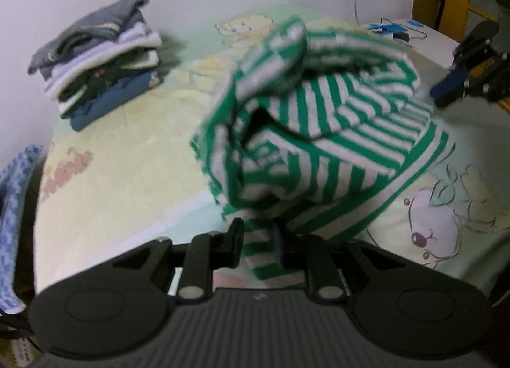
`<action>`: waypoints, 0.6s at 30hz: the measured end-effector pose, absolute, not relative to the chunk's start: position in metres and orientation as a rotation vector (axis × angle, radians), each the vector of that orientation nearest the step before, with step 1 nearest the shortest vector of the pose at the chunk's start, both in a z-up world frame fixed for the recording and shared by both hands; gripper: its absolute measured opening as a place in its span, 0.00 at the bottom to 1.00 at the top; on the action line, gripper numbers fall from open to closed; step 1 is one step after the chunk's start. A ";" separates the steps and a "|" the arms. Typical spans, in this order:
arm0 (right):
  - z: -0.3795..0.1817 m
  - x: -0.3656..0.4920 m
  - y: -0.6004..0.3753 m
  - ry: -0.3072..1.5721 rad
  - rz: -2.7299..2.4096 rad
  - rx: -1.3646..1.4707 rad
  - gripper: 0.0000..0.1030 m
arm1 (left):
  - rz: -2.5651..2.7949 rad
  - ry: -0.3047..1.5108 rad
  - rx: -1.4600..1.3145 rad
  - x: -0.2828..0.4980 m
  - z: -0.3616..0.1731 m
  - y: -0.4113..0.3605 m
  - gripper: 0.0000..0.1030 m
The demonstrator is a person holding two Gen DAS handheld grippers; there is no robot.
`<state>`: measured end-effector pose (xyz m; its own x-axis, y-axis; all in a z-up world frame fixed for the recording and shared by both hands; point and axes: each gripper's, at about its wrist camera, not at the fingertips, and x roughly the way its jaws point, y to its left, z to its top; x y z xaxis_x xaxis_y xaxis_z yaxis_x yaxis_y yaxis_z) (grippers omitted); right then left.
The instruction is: Fold clothes
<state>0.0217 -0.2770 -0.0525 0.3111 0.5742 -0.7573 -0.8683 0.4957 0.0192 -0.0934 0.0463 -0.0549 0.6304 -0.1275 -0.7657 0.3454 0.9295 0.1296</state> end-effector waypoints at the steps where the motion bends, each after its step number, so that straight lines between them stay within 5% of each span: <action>1: -0.040 0.022 -0.280 0.753 0.977 -0.394 0.14 | -0.282 0.828 0.256 -0.095 -0.043 0.050 0.24; 5: 0.000 0.022 -0.277 0.596 0.946 -0.285 0.47 | -0.304 0.736 0.171 -0.093 -0.008 0.058 0.53; 12: -0.025 0.020 -0.219 0.543 0.920 -0.418 0.42 | -0.200 0.765 0.244 -0.050 -0.037 0.036 0.53; 14: -0.032 0.020 -0.211 0.522 0.907 -0.448 0.42 | -0.165 0.786 0.273 -0.039 -0.051 0.033 0.46; 15: -0.036 0.022 -0.208 0.512 0.889 -0.451 0.42 | -0.153 0.795 0.275 -0.035 -0.054 0.034 0.20; 16: -0.040 0.024 -0.205 0.505 0.873 -0.454 0.42 | -0.140 0.803 0.277 -0.031 -0.056 0.034 0.12; 18: -0.046 0.031 -0.200 0.510 0.855 -0.455 0.34 | -0.122 0.777 0.255 -0.030 -0.052 0.039 0.09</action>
